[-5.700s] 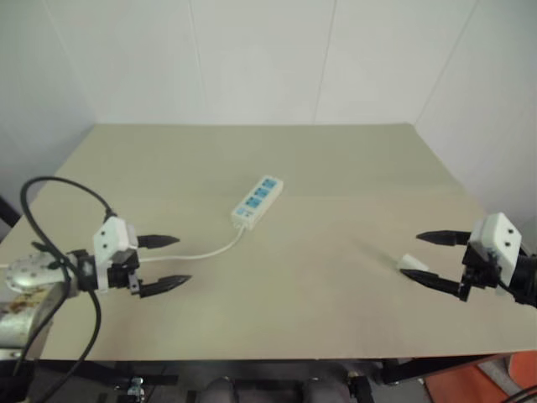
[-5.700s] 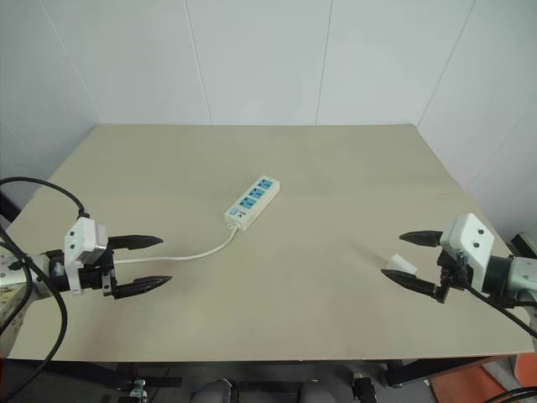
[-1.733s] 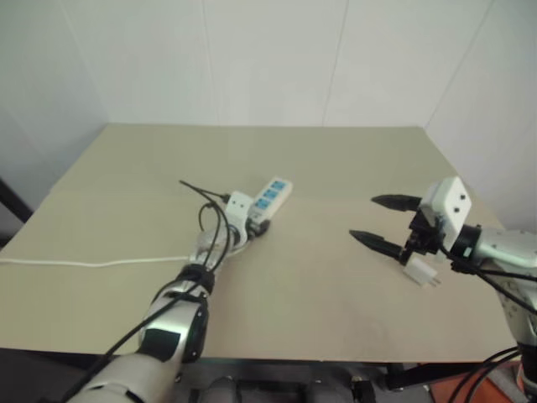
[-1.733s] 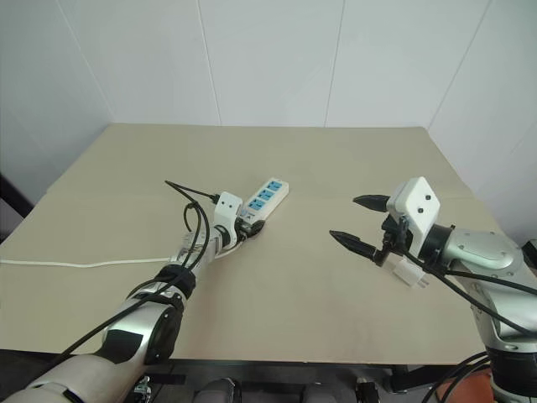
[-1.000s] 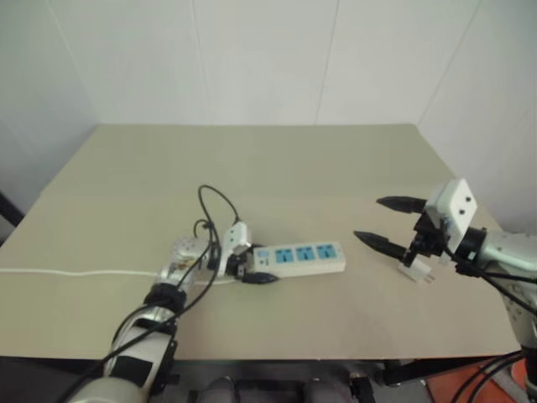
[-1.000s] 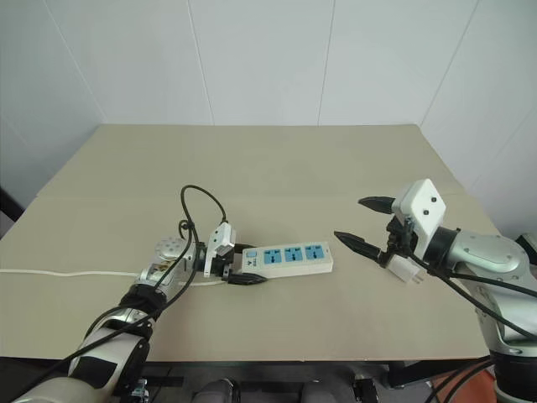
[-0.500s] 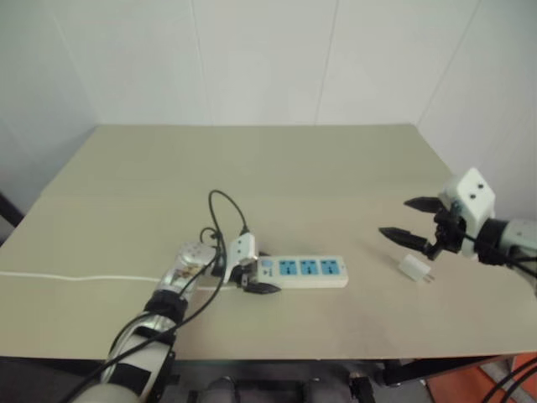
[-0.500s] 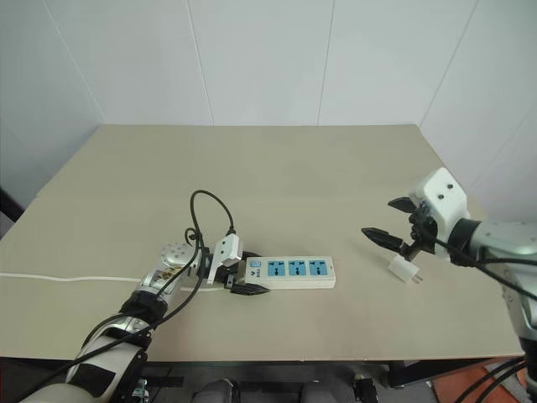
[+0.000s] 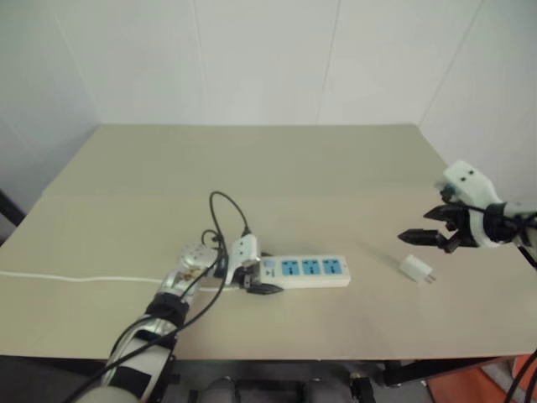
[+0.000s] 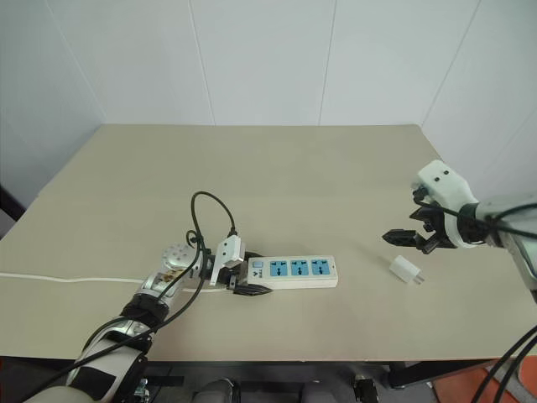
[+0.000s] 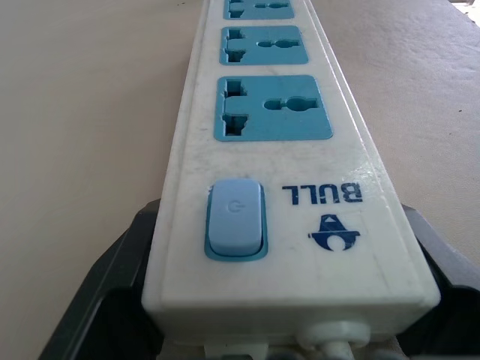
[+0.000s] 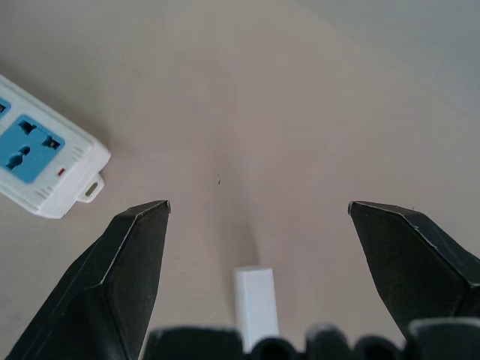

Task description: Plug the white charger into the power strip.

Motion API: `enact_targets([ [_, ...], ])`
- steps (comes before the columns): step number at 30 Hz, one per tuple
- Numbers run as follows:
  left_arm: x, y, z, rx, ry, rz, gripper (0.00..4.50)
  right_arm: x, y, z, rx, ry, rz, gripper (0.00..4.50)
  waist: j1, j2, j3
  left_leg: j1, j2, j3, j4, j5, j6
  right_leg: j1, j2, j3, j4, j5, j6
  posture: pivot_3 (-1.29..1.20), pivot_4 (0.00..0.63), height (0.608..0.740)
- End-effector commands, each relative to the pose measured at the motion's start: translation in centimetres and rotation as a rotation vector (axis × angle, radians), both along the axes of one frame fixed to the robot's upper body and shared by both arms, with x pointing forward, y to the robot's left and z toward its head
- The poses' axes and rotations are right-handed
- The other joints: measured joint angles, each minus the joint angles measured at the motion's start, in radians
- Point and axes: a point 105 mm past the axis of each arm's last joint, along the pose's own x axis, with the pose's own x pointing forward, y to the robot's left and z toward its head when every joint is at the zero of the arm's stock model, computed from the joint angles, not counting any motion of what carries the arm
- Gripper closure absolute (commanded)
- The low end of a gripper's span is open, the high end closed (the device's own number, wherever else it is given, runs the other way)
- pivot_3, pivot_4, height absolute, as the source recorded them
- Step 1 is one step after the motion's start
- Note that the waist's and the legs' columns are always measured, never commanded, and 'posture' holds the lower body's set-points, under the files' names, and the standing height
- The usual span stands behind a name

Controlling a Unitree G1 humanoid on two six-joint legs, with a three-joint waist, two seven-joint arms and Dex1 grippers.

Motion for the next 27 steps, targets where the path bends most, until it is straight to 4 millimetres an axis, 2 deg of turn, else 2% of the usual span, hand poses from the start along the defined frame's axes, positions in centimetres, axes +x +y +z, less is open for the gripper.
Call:
enact_targets([
  [1,-0.4,-0.9,-0.5,0.005,0.002,-0.021,1.17,-0.1,-0.7,-0.7,-0.044,0.096,-0.029,0.00,0.001,0.000,0.000,0.000,0.000,0.000,0.000,0.000,0.000,0.000,0.000,0.000,0.000,0.000,0.000,0.00,0.150,0.740],
  [9,-0.8,-1.4,-0.7,-0.006,0.016,-0.029,1.17,0.5,-0.8,-3.8,-0.149,0.225,0.009,0.00,0.005,0.000,0.000,-0.002,0.000,0.000,0.000,0.000,0.000,-0.002,0.000,0.000,0.000,0.000,0.000,0.00,0.150,0.740],
  [27,-1.2,-1.0,-0.6,0.022,0.020,-0.063,1.17,2.2,-1.0,-7.1,-0.206,0.291,0.031,0.00,0.001,0.001,-0.001,-0.002,0.000,0.000,0.000,0.000,0.000,-0.002,0.000,0.000,0.001,0.000,0.000,0.00,0.150,0.740],
])
